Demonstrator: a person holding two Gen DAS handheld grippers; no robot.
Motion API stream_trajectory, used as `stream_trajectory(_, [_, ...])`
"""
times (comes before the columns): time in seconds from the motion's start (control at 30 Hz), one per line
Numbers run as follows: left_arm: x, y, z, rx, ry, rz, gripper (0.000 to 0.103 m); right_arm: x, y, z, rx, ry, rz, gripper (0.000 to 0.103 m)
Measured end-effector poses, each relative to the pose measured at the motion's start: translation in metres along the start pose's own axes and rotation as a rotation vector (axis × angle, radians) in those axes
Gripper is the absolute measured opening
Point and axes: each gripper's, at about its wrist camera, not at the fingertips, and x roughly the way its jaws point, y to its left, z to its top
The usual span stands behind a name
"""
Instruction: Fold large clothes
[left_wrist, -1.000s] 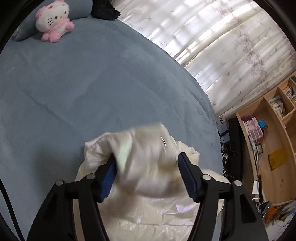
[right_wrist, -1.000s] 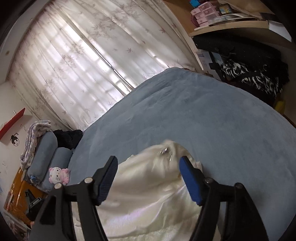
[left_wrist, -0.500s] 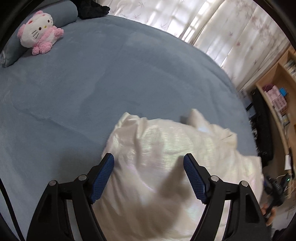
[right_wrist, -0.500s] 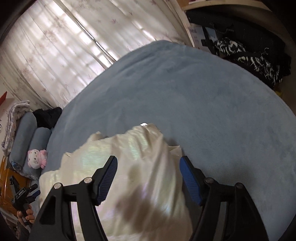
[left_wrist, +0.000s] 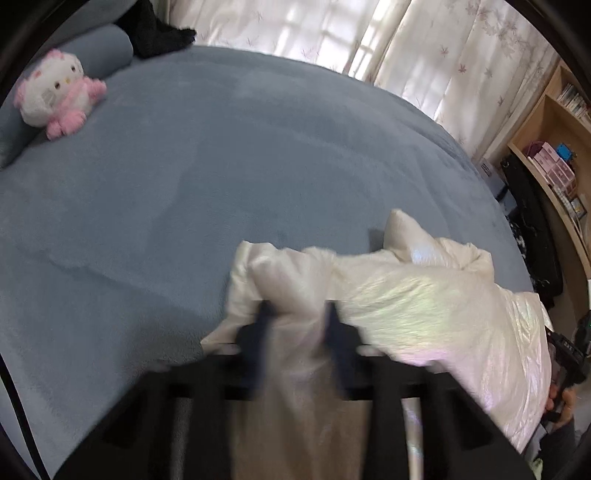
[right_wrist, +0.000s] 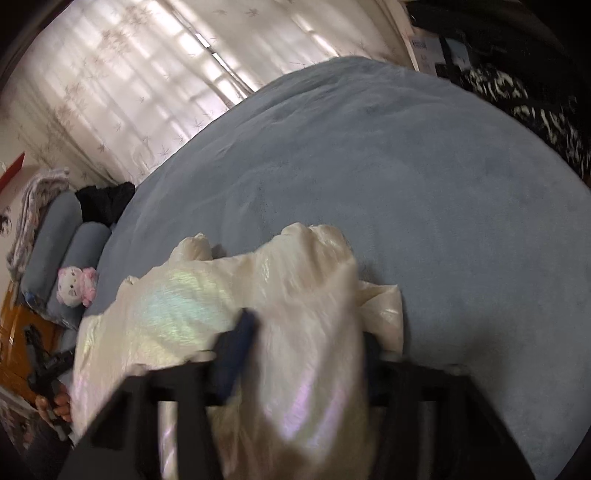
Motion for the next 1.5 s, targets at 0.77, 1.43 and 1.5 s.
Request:
stream_trajectory(0.77, [0.062,-0.009,0.010,-0.074,-0.028,0.563,0.002,0.048,-0.004,0.013,0.046,-0.066,-0.316,0.019])
stream_trajectory(1.43, [-0.033,-0.089,0.014,0.023,-0.147,0.411,0.054,-0.034,0.070,0.033,-0.001,-0.151,-0.234,0.037])
stream_trajectory(1.5, [-0.038,-0.119,0.006,0.087,-0.151,0.388,0.062,-0.033,0.097,0.031,-0.040,-0.143,-0.197,0.037])
